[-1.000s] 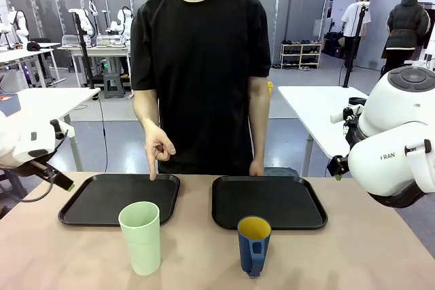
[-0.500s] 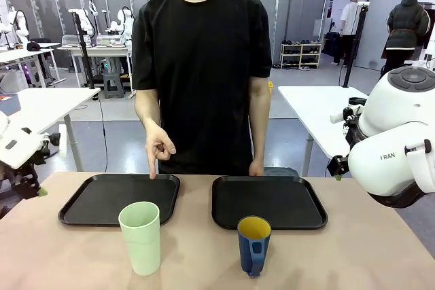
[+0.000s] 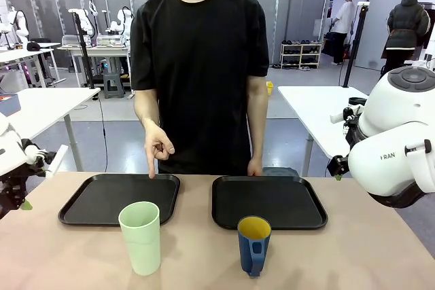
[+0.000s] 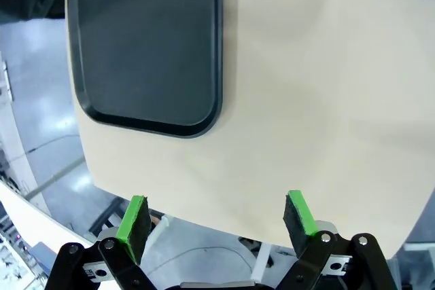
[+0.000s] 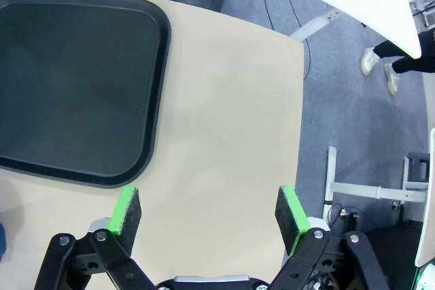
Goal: Sort and store the cups by type.
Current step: Pick up the Reusable plastic cup.
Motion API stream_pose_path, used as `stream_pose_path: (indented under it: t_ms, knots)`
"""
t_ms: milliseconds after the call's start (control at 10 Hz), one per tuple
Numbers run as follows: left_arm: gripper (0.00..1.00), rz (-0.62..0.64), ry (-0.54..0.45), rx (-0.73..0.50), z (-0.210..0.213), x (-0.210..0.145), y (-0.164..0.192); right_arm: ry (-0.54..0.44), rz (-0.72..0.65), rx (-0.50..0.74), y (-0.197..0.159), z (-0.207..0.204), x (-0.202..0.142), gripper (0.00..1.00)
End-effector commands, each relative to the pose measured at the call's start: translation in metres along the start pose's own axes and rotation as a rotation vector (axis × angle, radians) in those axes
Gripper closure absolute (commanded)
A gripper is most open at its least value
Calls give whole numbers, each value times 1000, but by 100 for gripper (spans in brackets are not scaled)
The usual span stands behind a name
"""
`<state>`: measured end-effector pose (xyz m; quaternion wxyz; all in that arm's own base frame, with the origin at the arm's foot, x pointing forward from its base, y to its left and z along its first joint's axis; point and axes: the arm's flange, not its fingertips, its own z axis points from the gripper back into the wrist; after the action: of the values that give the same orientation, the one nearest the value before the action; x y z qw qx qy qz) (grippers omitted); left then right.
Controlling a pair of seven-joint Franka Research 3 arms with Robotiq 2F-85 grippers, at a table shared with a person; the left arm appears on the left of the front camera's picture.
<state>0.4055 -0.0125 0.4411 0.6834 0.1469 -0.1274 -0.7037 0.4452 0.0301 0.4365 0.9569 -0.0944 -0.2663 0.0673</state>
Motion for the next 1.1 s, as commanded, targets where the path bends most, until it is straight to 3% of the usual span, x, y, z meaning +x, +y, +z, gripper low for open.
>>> stream_pose_path:
  t_ms: [0,600,1000]
  knots:
    - [0,-6,-15,-19,3,-5,12,-1,5,-4,1,0,0,0]
    - [0,-10,4,-2,2,-1,3,-1,5,-4,1,0,0,0]
    - [0,21,-327,-163,-33,-14,-20,-1,5,-4,1,0,0,0]
